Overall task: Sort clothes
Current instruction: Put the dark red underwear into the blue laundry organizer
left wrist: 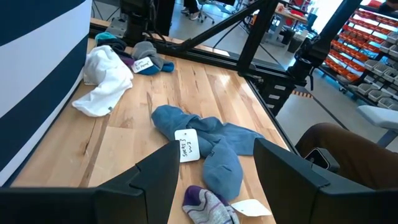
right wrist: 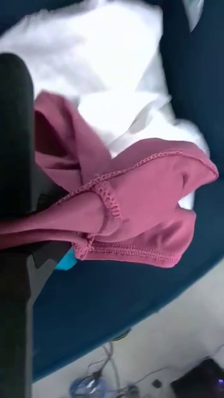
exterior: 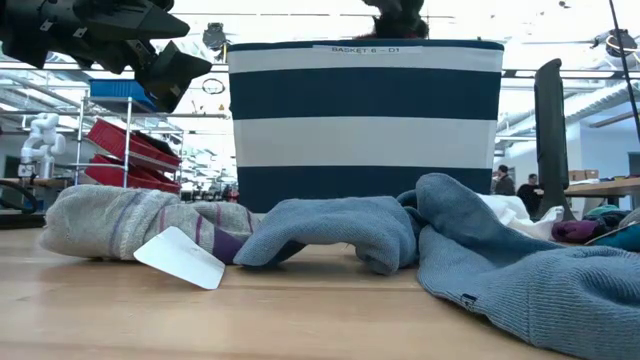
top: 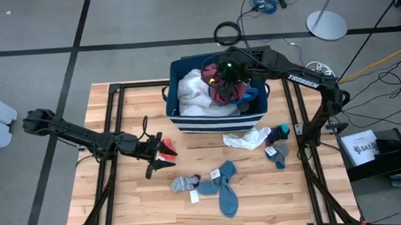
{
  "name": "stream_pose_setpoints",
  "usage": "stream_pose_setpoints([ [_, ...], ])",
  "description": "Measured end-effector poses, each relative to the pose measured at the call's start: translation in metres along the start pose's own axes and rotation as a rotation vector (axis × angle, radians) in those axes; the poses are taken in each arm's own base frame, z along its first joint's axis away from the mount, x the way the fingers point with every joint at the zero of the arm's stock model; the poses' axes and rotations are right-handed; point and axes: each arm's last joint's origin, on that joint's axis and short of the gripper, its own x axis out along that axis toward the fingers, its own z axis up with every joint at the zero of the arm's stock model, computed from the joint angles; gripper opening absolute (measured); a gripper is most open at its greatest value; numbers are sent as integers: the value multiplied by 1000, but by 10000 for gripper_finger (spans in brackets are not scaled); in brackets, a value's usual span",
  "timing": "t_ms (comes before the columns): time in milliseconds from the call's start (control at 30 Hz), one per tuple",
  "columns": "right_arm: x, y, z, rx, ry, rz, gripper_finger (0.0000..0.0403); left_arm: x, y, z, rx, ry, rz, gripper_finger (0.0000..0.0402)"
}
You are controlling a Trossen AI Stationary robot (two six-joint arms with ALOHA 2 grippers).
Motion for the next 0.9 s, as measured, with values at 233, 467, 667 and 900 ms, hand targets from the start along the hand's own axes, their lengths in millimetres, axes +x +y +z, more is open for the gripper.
stream_pose_setpoints([
  [233,27,-14,-1,24,86,21,4,0,0,0,-1,0,0,215],
  [467,61,-19,-2,71,178,8,39,0,0,0,-1,0,0,215],
  [667,84,-25,-9,60,285,-13,87,0,0,0,0,0,1,215],
  [900,119,-24,-18,40,411,-22,135,0,0,0,18,0,1,215],
])
